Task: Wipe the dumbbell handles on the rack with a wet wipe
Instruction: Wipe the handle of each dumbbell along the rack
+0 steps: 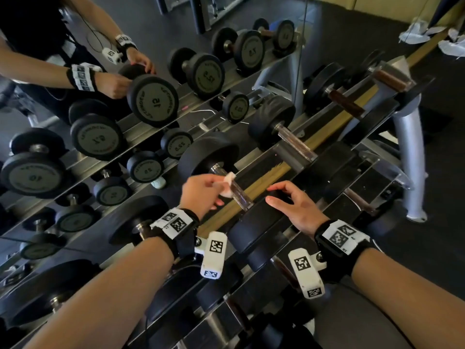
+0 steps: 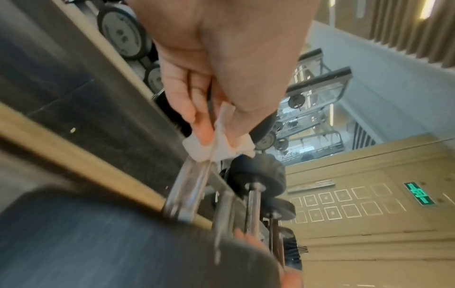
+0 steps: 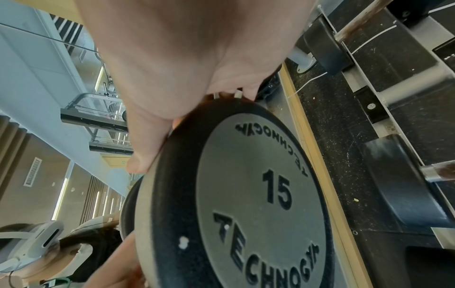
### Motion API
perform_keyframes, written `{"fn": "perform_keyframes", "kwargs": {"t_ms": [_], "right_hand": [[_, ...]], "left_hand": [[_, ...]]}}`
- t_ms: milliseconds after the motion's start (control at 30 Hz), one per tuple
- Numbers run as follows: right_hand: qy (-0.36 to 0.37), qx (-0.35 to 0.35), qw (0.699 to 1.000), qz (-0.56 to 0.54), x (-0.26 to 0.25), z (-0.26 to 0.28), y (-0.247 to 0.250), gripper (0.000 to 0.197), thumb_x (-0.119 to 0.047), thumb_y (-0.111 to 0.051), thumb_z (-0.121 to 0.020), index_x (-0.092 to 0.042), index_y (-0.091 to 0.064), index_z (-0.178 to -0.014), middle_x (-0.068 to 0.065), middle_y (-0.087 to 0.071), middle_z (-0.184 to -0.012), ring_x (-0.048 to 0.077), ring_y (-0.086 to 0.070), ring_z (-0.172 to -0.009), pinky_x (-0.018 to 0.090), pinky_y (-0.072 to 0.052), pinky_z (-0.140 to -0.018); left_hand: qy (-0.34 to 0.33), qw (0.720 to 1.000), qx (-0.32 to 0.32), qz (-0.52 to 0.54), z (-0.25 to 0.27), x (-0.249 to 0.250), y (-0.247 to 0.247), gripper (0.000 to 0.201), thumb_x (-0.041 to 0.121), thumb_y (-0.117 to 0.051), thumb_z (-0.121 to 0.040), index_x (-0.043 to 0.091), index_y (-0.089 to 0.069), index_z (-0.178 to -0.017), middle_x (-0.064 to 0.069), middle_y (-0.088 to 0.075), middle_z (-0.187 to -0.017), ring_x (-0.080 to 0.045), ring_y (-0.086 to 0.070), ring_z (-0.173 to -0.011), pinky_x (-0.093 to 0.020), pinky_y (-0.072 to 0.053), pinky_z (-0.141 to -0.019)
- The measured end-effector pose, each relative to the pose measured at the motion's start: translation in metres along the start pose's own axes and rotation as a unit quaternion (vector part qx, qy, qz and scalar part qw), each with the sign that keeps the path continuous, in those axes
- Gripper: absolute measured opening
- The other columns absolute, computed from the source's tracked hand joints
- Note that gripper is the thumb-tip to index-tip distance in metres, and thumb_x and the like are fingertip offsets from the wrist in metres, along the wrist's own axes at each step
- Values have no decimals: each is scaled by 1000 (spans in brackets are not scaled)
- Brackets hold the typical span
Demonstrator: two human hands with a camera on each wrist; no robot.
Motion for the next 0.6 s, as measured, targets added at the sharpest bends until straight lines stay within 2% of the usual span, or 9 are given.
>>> {"fn": "perform_keyframes", "kwargs": {"t_ms": [67,133,200,267,367,400,467,567,600], "right_hand": [[0,4,1000,-6,3,0,0,27,-37,-74,-84,-33,-64,-109,-15,-66,-104,3,-64,-100,19,-52,-86],[-2,4,1000,-13,3,0,0,27,-36,-74,-84,-33,-64,-109,-9,-65,-109,7,-63,-104,23,-52,-90],[-7,4,1000,-27,2,-2,2,25,-33,-74,-85,-30,-66,-109,-5,-66,-111,8,-64,-105,23,-52,-90],[-15,-5,999,-42,1,-4,5,25,-31,-74,-86,-27,-68,-110,-4,-68,-111,7,-65,-103,19,-53,-87],[-14,-23,999,-43,0,-6,8,26,-28,-73,-87,-25,-67,-112,-6,-68,-110,-1,-64,-99,13,-51,-81],[-14,-24,999,-46,0,-6,8,26,-28,-72,-88,-24,-67,-113,-5,-68,-111,0,-65,-100,13,-51,-82],[-17,-22,998,-56,2,-5,7,26,-27,-72,-88,-23,-66,-113,-2,-68,-112,6,-65,-103,19,-53,-87],[-23,-23,998,-53,1,-4,7,26,-29,-72,-88,-24,-66,-113,-1,-67,-113,8,-65,-105,23,-54,-91],[-25,-27,998,-48,1,-5,7,26,-29,-73,-88,-25,-66,-113,-2,-67,-113,4,-64,-103,19,-53,-88]], "left_hand": [[-61,994,62,-65,-10,15,18,13,21,-67,-88,29,-76,-95,10,-73,-74,-6,-67,-53,-15,-48,-47],[-133,975,72,-163,-17,28,21,18,23,-67,-88,33,-75,-100,15,-70,-83,-4,-65,-61,-17,-52,-56],[-190,947,46,-255,-21,37,13,21,23,-65,-90,35,-74,-106,13,-65,-95,-7,-64,-75,-28,-58,-68],[-222,928,19,-297,-23,42,4,22,21,-64,-91,34,-74,-105,11,-64,-101,-13,-65,-85,-37,-59,-73],[-200,916,-25,-346,-29,38,-7,24,19,-60,-93,31,-75,-108,9,-63,-124,-17,-65,-102,-40,-56,-84],[-175,919,-42,-351,-30,35,-9,25,19,-59,-94,31,-74,-111,9,-63,-128,-17,-66,-99,-39,-58,-79],[-150,920,-65,-355,-30,31,-12,26,21,-57,-97,32,-72,-115,8,-66,-124,-14,-68,-84,-31,-58,-64],[-167,905,-116,-374,-26,30,-21,26,25,-56,-98,34,-70,-118,11,-67,-124,-8,-66,-92,-19,-45,-63],[-158,909,-132,-363,-24,29,-23,26,26,-56,-98,35,-70,-117,13,-67,-123,-2,-66,-84,-15,-43,-59]]}}
Point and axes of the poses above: each hand's wrist, its own z-axis away from the middle knuckle, its own y-axis out of the back of the hand, x = y × z, the point moved 4 cm from there along -z, towards the middle knuckle
